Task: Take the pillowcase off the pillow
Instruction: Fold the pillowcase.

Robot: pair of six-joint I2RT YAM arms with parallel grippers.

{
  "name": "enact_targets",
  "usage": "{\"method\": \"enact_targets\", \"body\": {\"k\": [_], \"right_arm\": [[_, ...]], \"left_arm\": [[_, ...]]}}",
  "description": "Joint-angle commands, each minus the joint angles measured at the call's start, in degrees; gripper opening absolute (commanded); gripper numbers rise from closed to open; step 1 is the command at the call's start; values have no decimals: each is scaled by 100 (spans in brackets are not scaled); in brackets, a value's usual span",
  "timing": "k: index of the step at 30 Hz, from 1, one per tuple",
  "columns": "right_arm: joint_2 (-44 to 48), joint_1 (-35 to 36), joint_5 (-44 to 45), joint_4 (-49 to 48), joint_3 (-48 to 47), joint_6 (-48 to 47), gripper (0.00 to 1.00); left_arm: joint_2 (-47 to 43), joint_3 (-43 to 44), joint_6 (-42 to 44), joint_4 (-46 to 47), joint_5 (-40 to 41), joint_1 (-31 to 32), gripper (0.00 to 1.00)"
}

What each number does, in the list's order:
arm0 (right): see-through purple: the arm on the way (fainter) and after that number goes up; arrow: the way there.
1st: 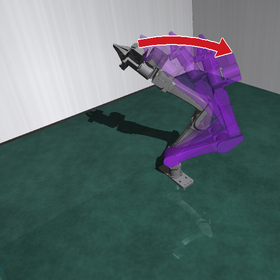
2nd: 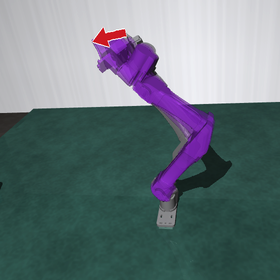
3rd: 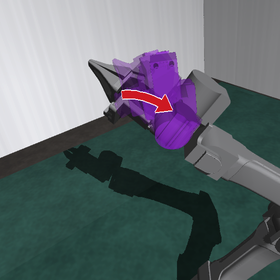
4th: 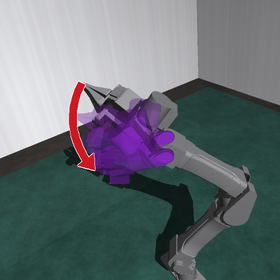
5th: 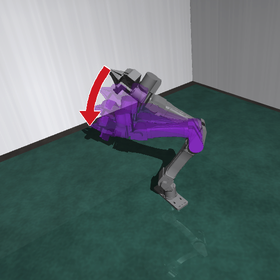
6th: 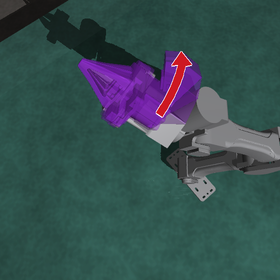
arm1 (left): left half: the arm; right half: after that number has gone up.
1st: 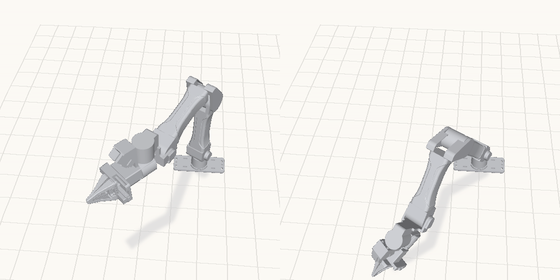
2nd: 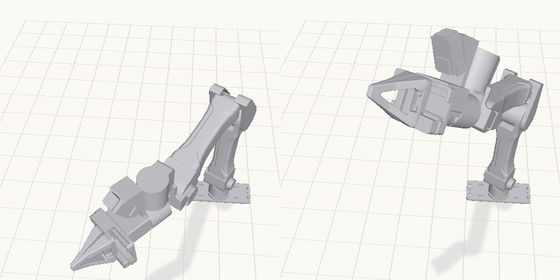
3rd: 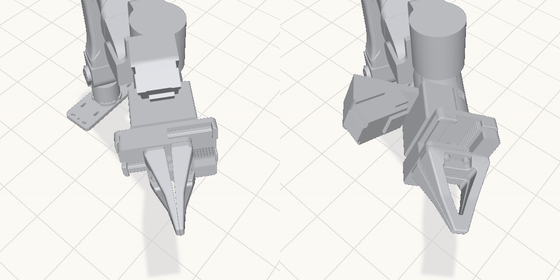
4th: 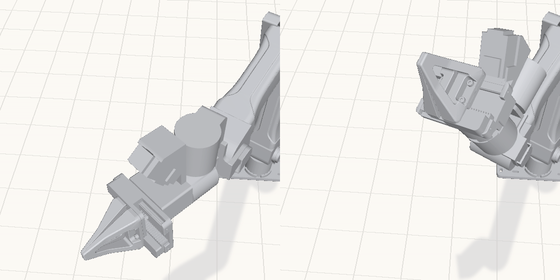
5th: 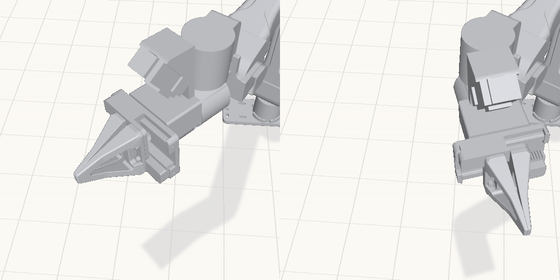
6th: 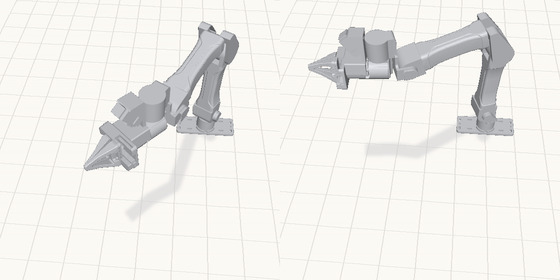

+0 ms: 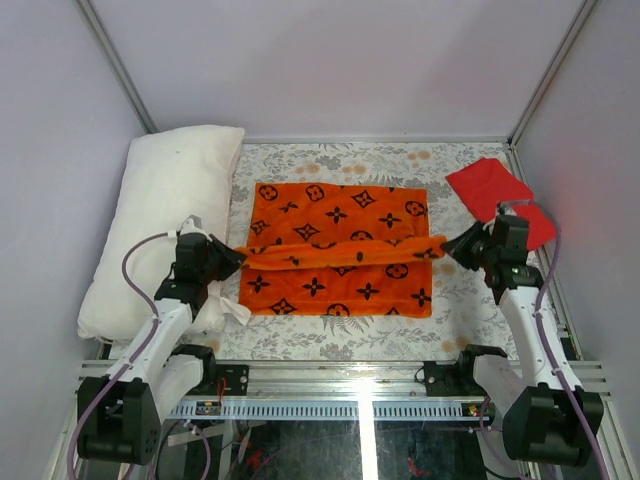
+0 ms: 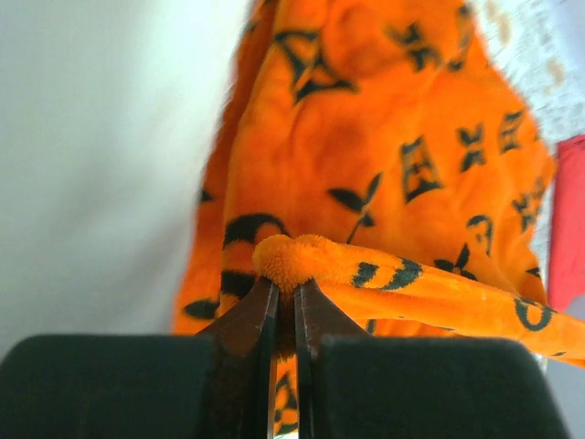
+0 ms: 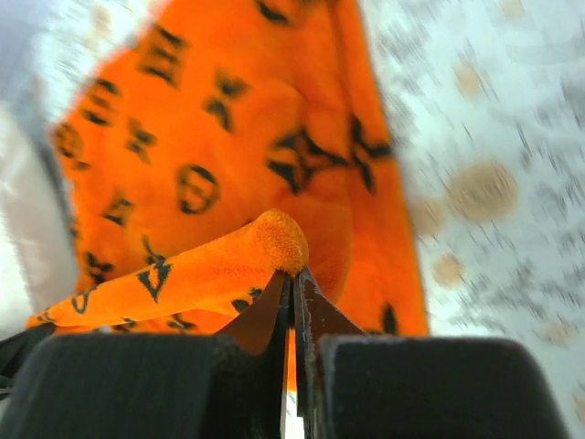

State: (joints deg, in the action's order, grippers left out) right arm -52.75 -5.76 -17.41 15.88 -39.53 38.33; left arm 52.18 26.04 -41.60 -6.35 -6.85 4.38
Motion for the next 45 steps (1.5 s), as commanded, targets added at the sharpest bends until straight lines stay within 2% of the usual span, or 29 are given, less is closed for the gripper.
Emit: {"method": "enact_targets", "body": {"k": [1,9,14,23,29,35,45], "right_arm": [[129,-105,754,343,824,-305,0],[398,-110,570,429,1360,-161,0],[413,-107,581,754,921,-306,0],[694,-110,971,1330,244,-603,0],[739,-110,995,913,979,-529,0],[747,-110,630,520,1748,-160,0],[146,-110,662,255,1876,-66,0]], "left_arm": [[-115,-589,-48,-221,555,-22,0],[-316,-767,-100,-397,723,204,0],[-426,-369,-63,-791,656,223,0],[-1186,220,-149,-1560,810,224,0],[-939,-350,-572,-1363,817,250,0],[-603,-829,-877,-1198,1147,250,0],[-289,-930,-896,-1025,1188,252,0]]}}
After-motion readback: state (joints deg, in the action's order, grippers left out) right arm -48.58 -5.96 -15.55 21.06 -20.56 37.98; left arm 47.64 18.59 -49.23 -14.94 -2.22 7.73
